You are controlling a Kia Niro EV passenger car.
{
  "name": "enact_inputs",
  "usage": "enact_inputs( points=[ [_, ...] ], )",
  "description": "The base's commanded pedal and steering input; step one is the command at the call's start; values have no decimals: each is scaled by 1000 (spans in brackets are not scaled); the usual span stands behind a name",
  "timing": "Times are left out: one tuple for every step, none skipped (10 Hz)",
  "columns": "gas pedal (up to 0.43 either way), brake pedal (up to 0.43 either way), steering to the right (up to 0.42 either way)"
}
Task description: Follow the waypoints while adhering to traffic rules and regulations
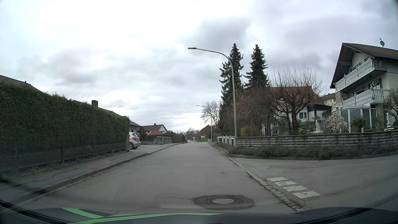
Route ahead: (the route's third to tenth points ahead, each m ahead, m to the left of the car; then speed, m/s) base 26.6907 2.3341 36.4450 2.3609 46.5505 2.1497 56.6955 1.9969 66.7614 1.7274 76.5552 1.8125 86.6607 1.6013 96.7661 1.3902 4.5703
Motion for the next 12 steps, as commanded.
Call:
enact_inputs(
  points=[
    [150, 0, 3],
    [157, 0, 3],
    [157, 0, 4],
    [157, 0, 4],
    [169, 0, 4],
    [177, 0, 4],
    [177, 0, 4],
    [177, 0, 4],
    [177, 0, 2],
    [177, 0, 1],
    [197, 0, 1],
    [197, 0, 0]
  ],
)
